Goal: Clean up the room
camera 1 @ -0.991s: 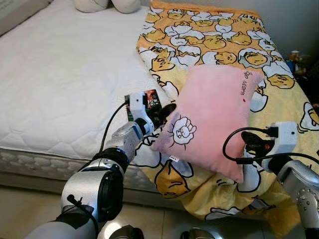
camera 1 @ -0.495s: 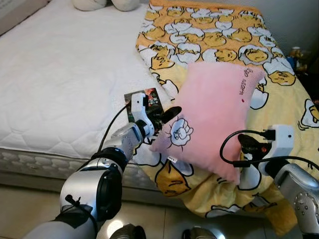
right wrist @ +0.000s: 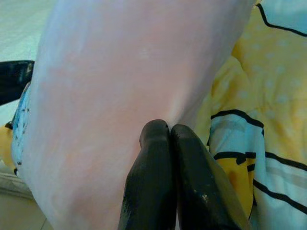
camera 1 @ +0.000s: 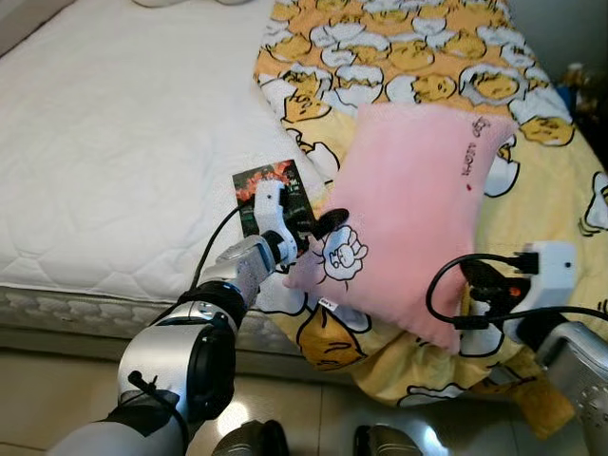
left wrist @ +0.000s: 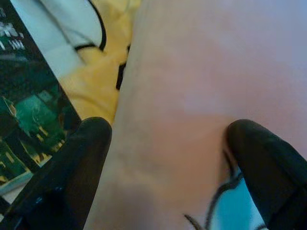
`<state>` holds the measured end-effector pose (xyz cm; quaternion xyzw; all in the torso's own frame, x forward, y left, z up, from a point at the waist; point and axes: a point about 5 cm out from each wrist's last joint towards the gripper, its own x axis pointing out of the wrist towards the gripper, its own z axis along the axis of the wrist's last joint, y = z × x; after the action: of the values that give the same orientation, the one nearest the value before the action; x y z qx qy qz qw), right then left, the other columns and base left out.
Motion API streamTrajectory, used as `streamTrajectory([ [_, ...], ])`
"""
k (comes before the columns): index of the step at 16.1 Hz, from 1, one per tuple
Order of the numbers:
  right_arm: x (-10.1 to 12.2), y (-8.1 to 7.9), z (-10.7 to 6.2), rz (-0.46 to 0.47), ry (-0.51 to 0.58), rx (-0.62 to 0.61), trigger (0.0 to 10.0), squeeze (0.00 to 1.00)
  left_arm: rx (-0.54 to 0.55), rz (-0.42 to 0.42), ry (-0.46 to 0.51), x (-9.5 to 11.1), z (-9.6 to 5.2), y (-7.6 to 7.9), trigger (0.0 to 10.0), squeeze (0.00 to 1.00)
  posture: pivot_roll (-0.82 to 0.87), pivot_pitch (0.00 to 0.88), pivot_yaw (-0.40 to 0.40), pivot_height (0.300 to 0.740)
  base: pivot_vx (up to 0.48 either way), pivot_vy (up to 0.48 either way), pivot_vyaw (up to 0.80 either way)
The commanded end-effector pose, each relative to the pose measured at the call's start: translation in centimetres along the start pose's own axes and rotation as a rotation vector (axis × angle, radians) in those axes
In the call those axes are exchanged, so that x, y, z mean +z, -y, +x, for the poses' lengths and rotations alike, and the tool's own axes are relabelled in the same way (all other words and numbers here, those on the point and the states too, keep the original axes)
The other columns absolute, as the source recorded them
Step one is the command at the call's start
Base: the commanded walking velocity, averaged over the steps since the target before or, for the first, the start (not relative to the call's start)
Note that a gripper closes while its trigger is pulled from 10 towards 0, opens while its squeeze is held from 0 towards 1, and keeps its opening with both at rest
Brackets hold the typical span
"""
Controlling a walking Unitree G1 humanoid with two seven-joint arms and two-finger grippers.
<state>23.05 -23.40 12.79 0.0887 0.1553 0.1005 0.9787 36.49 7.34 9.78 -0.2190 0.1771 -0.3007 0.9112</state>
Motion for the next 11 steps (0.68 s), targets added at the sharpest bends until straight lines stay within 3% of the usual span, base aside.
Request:
streamTrajectory([
  [1,0.3,-0.1,-0.6,0.013,0.012,-0.007,0.0,0.0,0.0,0.006,-0.059,-1.2,0.1,0.2,10.0,0.0,-0.43,0.17,0.064,0.724,0.0,0.0,0.0],
  [2,0.1,-0.3,-0.7,0.017,0.011,-0.005,0.0,0.0,0.03,0.04,-0.074,-1.5,0.2,0.2,10.0,0.0,-0.42,0.171,0.064,0.724,0.0,0.0,0.0],
  [6,0.0,-1.5,-1.1,0.056,0.025,0.033,0.0,0.0,0.008,0.03,-0.106,-2.7,1.0,1.8,10.0,0.0,-0.46,0.196,0.085,0.724,0.0,0.0,0.0],
  [7,0.2,-1.7,-1.5,0.061,0.028,0.038,0.0,0.0,-0.001,0.035,-0.09,-2.5,1.2,2.1,9.0,0.0,-0.47,0.203,0.085,0.724,0.0,0.0,0.0],
  [8,0.2,-1.9,-1.8,0.065,0.025,0.045,0.0,0.0,-0.017,-0.002,-0.077,-2.4,1.3,2.4,0.0,0.0,-0.48,0.213,0.086,0.724,0.0,0.0,0.0],
  [11,0.2,-2.2,-2.4,0.073,0.025,0.052,0.0,0.0,-0.015,-0.011,-0.055,-2.1,1.4,2.4,0.0,0.0,-0.49,0.224,0.088,0.724,0.0,0.0,0.0],
])
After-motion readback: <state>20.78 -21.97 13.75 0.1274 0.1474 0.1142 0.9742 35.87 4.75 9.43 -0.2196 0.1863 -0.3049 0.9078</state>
